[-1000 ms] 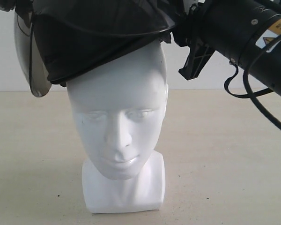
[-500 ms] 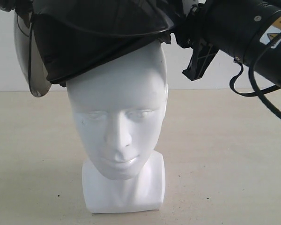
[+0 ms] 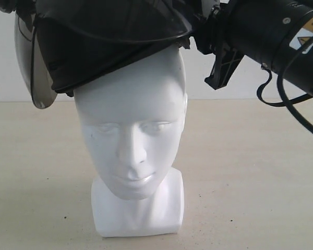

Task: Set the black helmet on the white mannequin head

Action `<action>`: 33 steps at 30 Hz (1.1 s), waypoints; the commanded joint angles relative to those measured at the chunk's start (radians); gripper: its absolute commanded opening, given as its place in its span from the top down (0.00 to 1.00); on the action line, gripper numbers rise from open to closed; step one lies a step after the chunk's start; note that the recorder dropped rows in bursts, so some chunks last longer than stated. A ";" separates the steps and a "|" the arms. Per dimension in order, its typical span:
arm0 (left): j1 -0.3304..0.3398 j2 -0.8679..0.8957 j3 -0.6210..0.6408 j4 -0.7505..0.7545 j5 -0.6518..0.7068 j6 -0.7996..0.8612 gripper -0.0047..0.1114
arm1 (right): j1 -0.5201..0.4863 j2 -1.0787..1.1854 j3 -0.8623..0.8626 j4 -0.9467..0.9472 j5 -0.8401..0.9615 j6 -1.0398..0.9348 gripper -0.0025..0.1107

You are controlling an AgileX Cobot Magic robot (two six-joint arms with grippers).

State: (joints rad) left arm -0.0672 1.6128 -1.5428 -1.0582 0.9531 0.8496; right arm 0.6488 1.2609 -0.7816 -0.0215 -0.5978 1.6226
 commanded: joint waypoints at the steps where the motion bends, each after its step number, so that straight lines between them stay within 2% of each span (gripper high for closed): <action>1: -0.062 -0.015 0.002 -0.104 0.268 0.005 0.92 | -0.001 0.016 0.013 -0.134 0.153 -0.112 0.64; 11: -0.060 -0.036 0.002 -0.102 0.268 0.008 0.92 | -0.001 -0.042 0.013 -0.142 0.157 -0.142 0.61; 17: -0.060 -0.047 0.002 -0.102 0.268 0.008 0.92 | -0.001 -0.071 0.013 -0.144 0.168 -0.142 0.53; 23: -0.060 -0.047 0.002 -0.102 0.268 0.008 0.92 | -0.001 -0.109 0.013 -0.146 0.308 -0.142 0.54; 33: -0.062 -0.047 0.002 -0.104 0.268 0.008 0.92 | -0.001 -0.112 0.013 -0.146 0.367 -0.167 0.54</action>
State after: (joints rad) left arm -0.0714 1.5900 -1.5428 -1.0599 0.9567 0.8583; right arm 0.6488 1.1451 -0.7766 -0.0810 -0.3831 1.5538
